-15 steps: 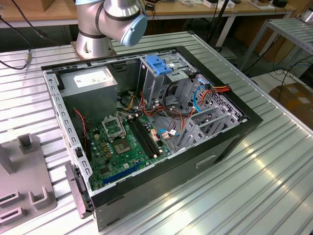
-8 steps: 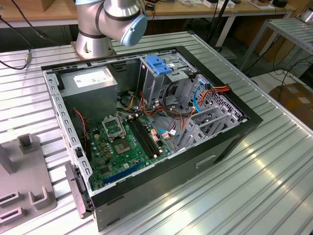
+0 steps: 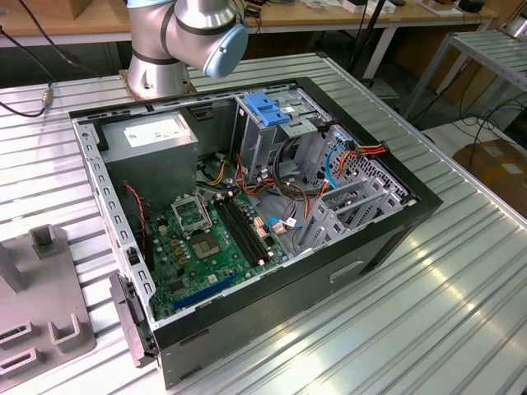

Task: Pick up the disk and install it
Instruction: 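Pick up the disk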

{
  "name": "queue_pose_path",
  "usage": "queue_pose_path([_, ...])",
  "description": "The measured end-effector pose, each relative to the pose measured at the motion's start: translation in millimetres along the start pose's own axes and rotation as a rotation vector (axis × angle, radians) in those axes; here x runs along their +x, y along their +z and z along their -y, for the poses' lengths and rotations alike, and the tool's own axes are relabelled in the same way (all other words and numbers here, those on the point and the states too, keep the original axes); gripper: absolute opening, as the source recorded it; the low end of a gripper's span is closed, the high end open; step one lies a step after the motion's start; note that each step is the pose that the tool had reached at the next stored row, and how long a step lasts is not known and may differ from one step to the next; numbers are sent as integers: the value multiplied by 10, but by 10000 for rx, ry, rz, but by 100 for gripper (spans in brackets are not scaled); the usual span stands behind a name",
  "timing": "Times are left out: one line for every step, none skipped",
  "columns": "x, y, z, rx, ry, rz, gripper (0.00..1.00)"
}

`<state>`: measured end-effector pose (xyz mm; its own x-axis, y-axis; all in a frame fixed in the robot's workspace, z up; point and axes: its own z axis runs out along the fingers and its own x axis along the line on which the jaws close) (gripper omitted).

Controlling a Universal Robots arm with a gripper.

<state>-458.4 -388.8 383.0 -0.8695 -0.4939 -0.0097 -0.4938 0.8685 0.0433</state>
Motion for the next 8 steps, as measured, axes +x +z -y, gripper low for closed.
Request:
queue_pose_path([0, 0, 0, -1, -99, -4, 10])
queue_pose_path([0, 0, 0, -2, -196, -9, 10])
queue_pose_path([0, 0, 0, -3, -369, -16, 10])
queue_pose_path([0, 0, 0, -5, -513, -22, 10])
queue_pose_path([0, 0, 0, -6, -612, -27, 10])
queue_pose_path([0, 0, 0, -7, -707, -30, 10])
queue_pose_path([0, 0, 0, -8, -823, -35, 10])
queue_pose_path([0, 0, 0, -9, -912, -40, 10])
